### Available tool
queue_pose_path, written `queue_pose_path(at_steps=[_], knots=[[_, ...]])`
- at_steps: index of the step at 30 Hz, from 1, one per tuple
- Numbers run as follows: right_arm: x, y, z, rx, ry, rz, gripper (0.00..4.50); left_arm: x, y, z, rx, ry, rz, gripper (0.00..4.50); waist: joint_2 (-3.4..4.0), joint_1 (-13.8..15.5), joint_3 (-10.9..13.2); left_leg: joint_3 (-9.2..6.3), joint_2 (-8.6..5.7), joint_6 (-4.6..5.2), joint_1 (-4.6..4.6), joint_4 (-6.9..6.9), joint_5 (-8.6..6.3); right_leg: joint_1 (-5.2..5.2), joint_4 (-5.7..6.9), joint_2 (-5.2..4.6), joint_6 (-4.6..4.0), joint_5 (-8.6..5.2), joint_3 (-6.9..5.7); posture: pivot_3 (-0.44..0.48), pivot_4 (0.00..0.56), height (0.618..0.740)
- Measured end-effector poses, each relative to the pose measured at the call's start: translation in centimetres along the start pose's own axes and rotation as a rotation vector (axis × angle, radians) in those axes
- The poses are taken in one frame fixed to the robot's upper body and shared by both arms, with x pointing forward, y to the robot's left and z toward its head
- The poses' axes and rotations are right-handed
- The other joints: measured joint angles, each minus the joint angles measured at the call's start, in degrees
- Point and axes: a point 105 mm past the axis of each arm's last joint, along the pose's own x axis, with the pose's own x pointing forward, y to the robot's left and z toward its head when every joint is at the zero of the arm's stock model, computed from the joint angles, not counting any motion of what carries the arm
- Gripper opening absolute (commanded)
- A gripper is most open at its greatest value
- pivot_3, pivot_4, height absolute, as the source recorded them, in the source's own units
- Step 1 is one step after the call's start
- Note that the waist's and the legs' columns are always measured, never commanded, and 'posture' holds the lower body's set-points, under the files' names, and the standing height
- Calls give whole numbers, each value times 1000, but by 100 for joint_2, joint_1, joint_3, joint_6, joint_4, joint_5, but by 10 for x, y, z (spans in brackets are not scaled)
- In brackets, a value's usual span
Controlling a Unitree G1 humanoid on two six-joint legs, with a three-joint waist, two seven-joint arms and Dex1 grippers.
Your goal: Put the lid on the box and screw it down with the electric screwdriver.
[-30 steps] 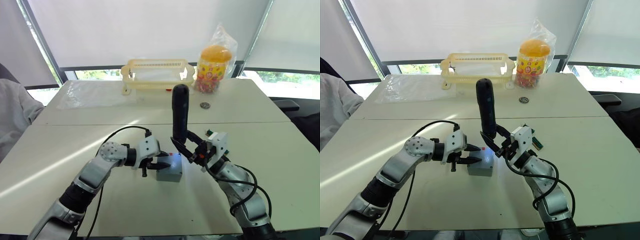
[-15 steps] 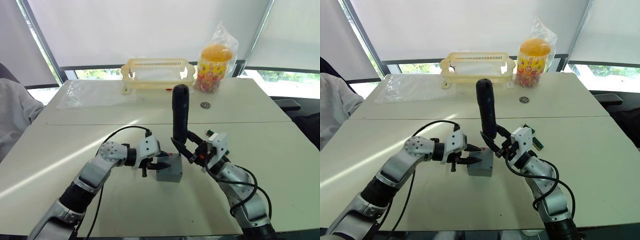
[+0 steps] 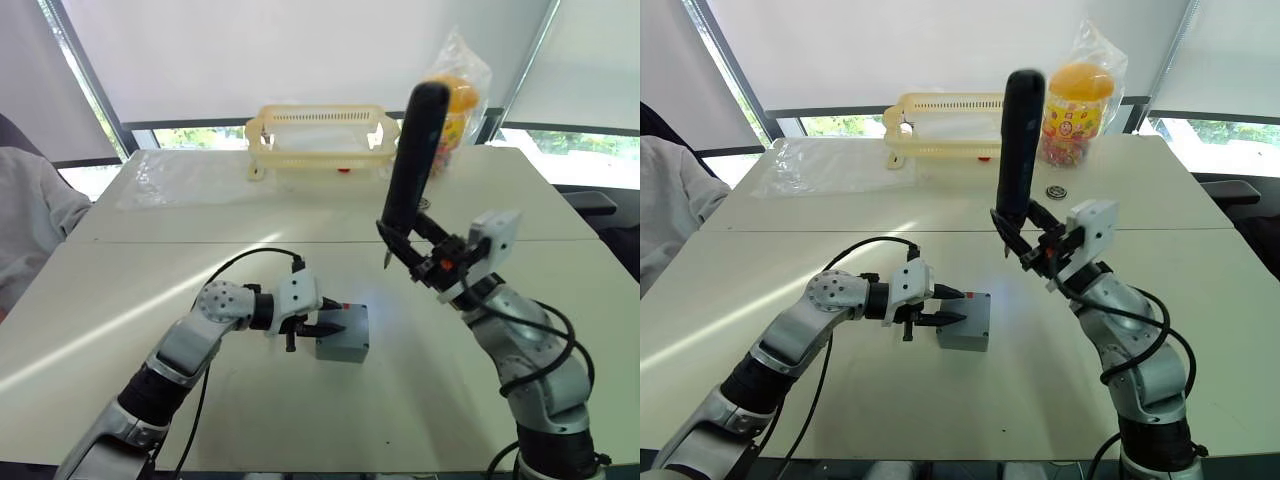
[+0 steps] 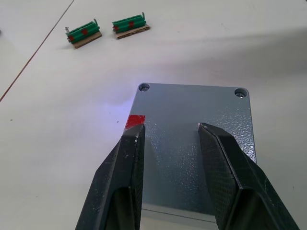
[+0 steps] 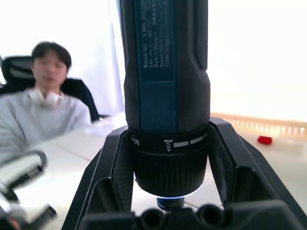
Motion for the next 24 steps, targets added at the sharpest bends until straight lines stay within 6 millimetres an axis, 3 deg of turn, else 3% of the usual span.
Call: queue_pose_path(at_steps=[4,8,12,15,18,20,24], knots=[[0,-19,14,159,33,-72,1760,-3,1,2,-37,-13,3,1752,10,-10,27,2,4,1,-1,1,0,-3,6,3,-1,0,2,0,150,740],[-5,-36,9,224,176,-104,1760,-5,5,6,-84,-23,-3,1752,14,-21,71,6,0,2,-10,1,1,-12,12,6,1,1,1,0,150,740],[-12,-53,12,238,307,-129,1760,-4,14,18,-104,-40,-16,1752,40,-26,126,21,-4,11,-103,80,-2,-96,83,11,41,20,-3,0,150,740],[-39,-71,16,263,516,-162,1760,-9,20,48,-68,-100,-57,1752,29,38,169,6,-9,13,-138,95,-3,-109,78,9,45,20,-26,0,150,740],[-63,-69,21,333,645,-121,1760,-15,22,70,-35,-146,-93,1752,30,-7,173,18,-9,34,-141,97,-16,-109,71,8,47,20,-23,0,150,740],[-76,-78,20,357,717,-175,1760,-13,16,78,-53,-176,-139,1752,28,-29,174,20,-9,35,-140,99,-16,-109,74,9,47,20,-22,0,150,740],[-129,-108,0,392,960,-421,1760,-13,7,78,-62,-178,-193,1752,25,-16,175,19,-7,35,-131,110,-16,-105,85,15,46,20,-21,0,150,740]])
